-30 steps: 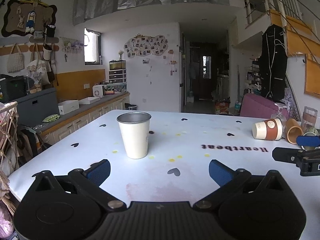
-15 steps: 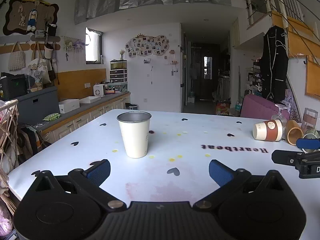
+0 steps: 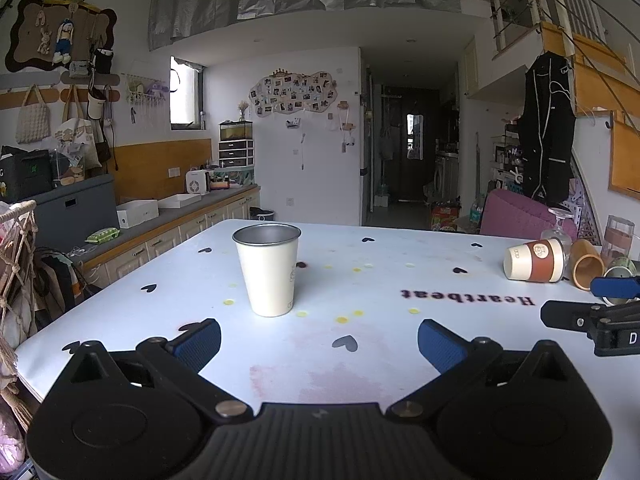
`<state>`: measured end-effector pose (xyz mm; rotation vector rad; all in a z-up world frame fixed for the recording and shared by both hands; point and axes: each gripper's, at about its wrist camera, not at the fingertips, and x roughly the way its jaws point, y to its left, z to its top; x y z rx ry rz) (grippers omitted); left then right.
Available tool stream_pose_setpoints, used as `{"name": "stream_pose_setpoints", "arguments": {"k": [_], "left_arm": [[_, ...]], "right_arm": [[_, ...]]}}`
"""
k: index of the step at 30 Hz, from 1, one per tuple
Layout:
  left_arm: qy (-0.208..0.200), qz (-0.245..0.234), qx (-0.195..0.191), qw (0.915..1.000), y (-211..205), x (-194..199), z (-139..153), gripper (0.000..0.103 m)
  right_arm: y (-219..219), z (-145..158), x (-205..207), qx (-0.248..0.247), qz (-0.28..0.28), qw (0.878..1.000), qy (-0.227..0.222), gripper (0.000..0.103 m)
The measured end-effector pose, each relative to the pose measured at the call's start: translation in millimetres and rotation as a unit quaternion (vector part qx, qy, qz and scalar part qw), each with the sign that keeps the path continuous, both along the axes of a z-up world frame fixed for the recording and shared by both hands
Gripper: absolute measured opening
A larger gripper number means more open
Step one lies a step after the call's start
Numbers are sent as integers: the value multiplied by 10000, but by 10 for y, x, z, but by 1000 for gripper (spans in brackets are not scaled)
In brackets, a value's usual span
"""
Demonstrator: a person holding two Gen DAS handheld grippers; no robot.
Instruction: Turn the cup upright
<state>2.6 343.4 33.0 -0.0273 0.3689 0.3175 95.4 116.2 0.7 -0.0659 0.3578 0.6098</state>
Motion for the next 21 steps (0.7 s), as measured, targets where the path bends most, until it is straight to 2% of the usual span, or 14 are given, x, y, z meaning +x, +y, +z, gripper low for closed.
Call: {"name": "stream_pose_setpoints", "arguments": {"k": [21], "left_arm": [[30,3,-44,10000,-41,13,-20,103]], "right_arm": [[-10,-6,6,-14,-12,10000,-6,103]]}}
